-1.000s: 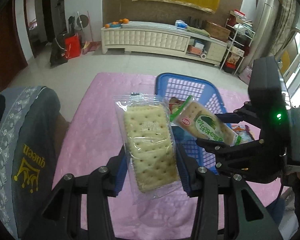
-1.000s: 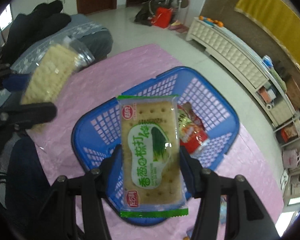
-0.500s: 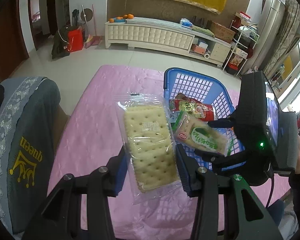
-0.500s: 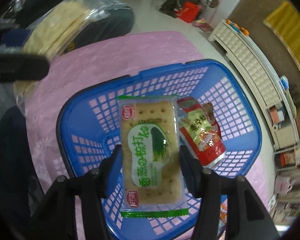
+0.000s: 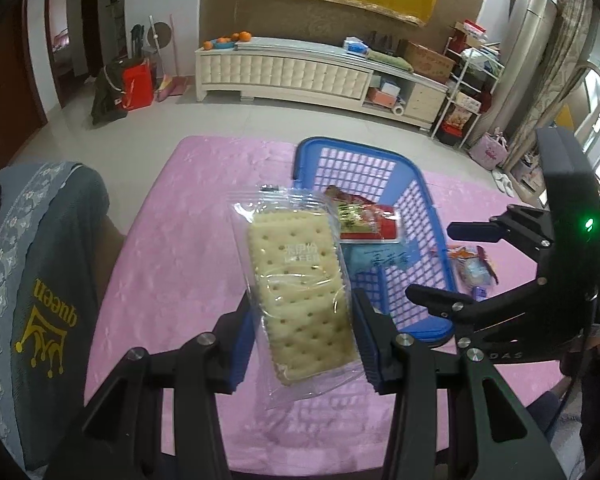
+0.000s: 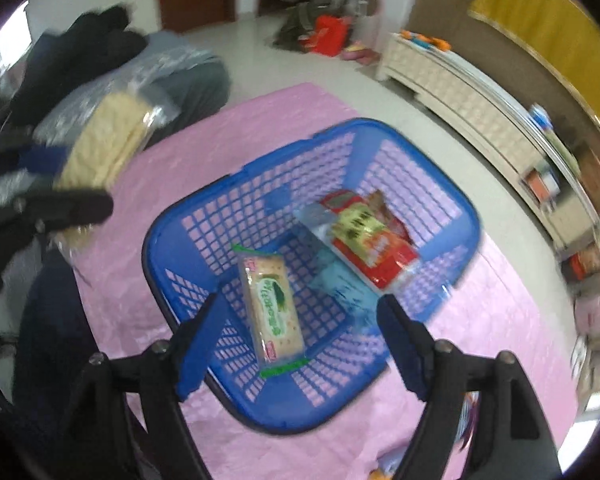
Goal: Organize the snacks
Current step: 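Lower the plain cracker packet into the basket and open the left tool, then move both tools back to the remaining snacks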
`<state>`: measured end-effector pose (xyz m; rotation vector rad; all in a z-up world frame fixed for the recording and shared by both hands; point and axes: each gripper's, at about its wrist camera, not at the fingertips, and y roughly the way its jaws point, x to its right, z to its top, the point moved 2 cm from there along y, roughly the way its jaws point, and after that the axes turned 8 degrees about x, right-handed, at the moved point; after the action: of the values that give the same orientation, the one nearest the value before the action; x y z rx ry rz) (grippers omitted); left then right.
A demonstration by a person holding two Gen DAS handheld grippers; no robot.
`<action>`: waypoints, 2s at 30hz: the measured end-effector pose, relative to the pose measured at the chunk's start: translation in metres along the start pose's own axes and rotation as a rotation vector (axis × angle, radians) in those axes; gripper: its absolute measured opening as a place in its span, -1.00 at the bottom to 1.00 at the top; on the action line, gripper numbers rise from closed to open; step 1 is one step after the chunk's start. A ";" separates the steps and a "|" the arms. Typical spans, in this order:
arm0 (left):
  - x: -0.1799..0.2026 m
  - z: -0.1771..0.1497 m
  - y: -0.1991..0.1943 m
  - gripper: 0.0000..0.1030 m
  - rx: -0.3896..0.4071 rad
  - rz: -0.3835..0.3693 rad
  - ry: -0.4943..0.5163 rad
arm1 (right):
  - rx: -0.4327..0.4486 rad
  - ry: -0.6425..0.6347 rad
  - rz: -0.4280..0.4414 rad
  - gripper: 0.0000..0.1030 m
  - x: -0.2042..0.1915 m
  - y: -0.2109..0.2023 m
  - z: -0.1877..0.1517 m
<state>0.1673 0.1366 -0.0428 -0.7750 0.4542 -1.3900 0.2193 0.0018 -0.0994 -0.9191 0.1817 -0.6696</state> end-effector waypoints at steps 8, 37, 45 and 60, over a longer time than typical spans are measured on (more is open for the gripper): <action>0.040 0.010 0.016 -0.17 -0.022 -0.045 0.081 | 0.041 0.245 -0.015 0.59 0.029 -0.032 -0.022; 0.094 -0.007 0.099 0.34 -0.177 -0.088 0.173 | 0.036 0.504 -0.132 0.59 0.105 -0.025 -0.081; 0.106 -0.006 0.061 0.45 -0.124 -0.099 0.173 | 0.060 0.525 -0.122 0.59 0.097 -0.055 -0.086; 0.146 -0.018 0.019 0.50 -0.065 -0.136 0.207 | 0.084 0.572 -0.164 0.59 0.100 -0.109 -0.121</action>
<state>0.1908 -0.0099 -0.0462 -0.7279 0.6196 -1.5973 0.1971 -0.1861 -0.0739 -0.6466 0.5861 -1.0763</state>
